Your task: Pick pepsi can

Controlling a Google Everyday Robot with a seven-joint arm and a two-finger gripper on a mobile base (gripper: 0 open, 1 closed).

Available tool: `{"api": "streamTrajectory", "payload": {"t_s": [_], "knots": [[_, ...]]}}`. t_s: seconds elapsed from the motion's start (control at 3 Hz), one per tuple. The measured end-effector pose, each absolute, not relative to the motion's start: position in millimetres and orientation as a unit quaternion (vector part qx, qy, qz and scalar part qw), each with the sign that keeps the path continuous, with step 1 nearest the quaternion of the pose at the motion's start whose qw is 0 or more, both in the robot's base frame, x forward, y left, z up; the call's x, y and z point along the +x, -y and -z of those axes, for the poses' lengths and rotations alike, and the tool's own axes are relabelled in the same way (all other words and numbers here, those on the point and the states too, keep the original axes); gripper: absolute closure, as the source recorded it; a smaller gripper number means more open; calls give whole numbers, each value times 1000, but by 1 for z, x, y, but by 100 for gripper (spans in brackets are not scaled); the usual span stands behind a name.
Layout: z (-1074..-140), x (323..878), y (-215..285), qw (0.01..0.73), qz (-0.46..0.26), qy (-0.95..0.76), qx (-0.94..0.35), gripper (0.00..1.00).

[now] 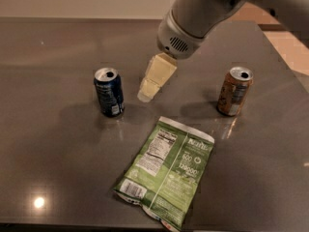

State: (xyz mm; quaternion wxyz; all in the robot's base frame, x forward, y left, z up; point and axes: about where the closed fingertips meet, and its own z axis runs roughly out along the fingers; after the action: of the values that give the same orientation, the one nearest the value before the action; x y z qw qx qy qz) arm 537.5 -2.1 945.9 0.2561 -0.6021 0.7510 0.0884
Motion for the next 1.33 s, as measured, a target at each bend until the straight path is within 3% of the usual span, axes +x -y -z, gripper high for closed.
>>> {"api": "streamTrajectory", "payload": {"t_s": [1.33], "knots": [[-906,541,-102,287,-135,-729,-607,0]]}}
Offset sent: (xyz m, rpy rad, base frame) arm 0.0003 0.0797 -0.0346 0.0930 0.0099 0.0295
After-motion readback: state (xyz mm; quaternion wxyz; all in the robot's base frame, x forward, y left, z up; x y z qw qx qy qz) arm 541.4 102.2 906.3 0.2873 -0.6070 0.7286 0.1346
